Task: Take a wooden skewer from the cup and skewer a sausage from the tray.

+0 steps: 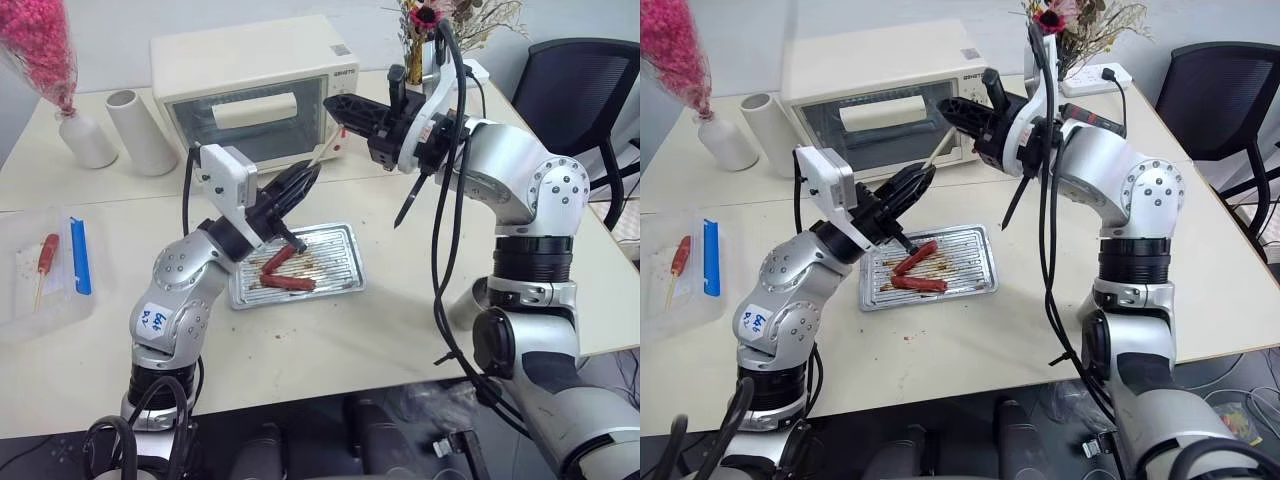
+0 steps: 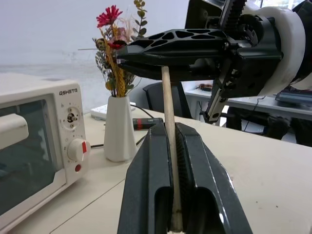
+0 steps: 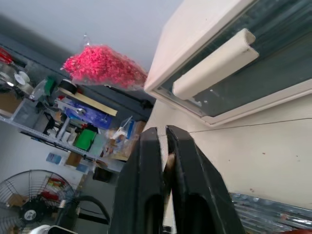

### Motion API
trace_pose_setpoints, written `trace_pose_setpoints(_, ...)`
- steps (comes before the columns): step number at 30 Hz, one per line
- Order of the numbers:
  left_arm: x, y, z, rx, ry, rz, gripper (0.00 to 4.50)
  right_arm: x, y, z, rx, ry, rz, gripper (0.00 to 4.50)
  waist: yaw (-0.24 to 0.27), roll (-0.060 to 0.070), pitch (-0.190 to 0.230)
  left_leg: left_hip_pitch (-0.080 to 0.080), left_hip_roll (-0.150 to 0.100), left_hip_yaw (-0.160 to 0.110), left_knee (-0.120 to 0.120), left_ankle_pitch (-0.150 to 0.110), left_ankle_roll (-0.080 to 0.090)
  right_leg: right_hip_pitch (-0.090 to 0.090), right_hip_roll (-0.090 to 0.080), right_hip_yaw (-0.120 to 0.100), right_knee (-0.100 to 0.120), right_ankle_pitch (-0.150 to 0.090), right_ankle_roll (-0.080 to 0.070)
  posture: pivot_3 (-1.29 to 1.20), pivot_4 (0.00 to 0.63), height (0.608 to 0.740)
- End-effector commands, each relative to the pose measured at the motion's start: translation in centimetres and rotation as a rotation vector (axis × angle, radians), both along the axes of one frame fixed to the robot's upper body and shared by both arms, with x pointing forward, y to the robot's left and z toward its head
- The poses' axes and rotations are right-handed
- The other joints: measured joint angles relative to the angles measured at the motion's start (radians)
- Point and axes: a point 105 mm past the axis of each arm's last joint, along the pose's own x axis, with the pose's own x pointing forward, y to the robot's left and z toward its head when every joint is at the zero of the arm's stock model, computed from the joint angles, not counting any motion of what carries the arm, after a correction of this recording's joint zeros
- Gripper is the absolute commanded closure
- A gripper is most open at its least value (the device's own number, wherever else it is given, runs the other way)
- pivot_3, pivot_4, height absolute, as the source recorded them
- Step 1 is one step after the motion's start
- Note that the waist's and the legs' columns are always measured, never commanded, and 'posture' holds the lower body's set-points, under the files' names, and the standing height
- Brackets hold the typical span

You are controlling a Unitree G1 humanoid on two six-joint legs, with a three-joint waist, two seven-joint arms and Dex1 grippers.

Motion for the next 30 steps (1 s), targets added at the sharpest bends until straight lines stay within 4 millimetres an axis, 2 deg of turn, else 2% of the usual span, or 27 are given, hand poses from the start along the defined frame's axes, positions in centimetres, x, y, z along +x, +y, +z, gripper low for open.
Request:
trace_pose_setpoints(1,-0.8,0.9,2.1,-0.014,-0.091,0.019,4.50,0.0,-1.3,0.7,-0.008,-0.058,-0.017,3.02,0.000,0.000,0.000,0.000,0.000,0.000,0.000,0.000,0.000,0.000,0.000,0.000,0.000,0.000,0.000,0.00,0.150,0.740)
trace_pose_setpoints(4,-0.8,1.4,2.3,-0.005,-0.096,0.031,4.50,0.0,-1.9,0.1,-0.029,-0.071,-0.020,2.04,0.000,0.000,0.000,0.000,0.000,0.000,0.000,0.000,0.000,0.000,0.000,0.000,0.000,0.000,0.000,0.00,0.150,0.740)
trace_pose_setpoints(7,-0.7,2.0,2.4,0.004,-0.096,0.041,4.50,0.5,-3.4,-1.0,-0.067,-0.075,-0.041,1.02,0.003,0.000,0.000,0.000,0.000,0.000,0.000,0.000,0.000,0.000,0.000,0.000,-0.001,0.000,0.000,0.00,0.150,0.740)
trace_pose_setpoints(9,-0.7,2.5,2.5,0.013,-0.096,0.049,4.50,0.6,-4.4,-0.9,-0.097,-0.091,-0.053,0.40,0.005,0.000,0.000,0.000,-0.001,0.000,0.000,0.000,0.000,0.000,0.000,0.000,-0.001,0.000,0.001,0.00,0.150,0.740)
trace_pose_setpoints(13,-1.2,4.2,2.5,0.045,-0.080,0.065,4.50,-0.3,-5.0,0.4,-0.275,-0.206,-0.061,0.40,0.005,0.000,0.000,-0.001,-0.001,0.001,0.000,0.000,0.000,0.000,0.000,0.001,-0.002,0.001,0.001,0.00,0.150,0.740)
trace_pose_setpoints(17,-2.0,6.9,2.6,0.091,-0.054,0.114,4.50,-2.0,-5.0,1.6,-0.491,-0.370,-0.028,0.40,-0.001,0.000,0.000,0.000,0.001,0.001,-0.002,0.000,0.000,-0.002,0.002,0.001,-0.002,0.000,0.001,0.00,0.150,0.740)
trace_pose_setpoints(21,-3.4,9.5,1.8,0.172,-0.008,0.174,4.50,-2.8,-5.2,2.3,-0.772,-0.612,0.022,0.40,0.001,0.000,0.000,0.000,0.000,0.000,-0.002,0.000,0.000,0.000,0.002,0.000,-0.004,0.000,0.000,0.00,0.150,0.740)
trace_pose_setpoints(25,-5.2,11.4,0.6,0.241,0.054,0.227,4.50,-3.9,-4.2,1.8,-0.981,-0.828,0.211,0.40,-0.001,0.000,0.000,0.000,-0.001,0.002,-0.002,-0.001,0.002,0.001,0.001,0.000,-0.007,0.001,0.001,0.00,0.150,0.740)
trace_pose_setpoints(28,-6.2,12.5,0.1,0.268,0.082,0.266,4.50,-4.5,-3.0,0.6,-1.046,-0.894,0.334,0.40,0.001,0.000,0.000,0.001,0.000,0.002,-0.002,-0.002,0.002,0.001,0.000,0.000,-0.007,0.001,0.001,0.00,0.150,0.740)
trace_pose_setpoints(30,-7.1,13.3,-0.1,0.290,0.104,0.292,4.50,-4.5,-1.5,-0.5,-1.072,-0.914,0.380,0.40,-0.001,0.000,0.000,0.001,0.000,0.002,-0.002,-0.002,0.002,0.001,0.000,0.000,-0.006,0.001,0.001,0.00,0.150,0.740)
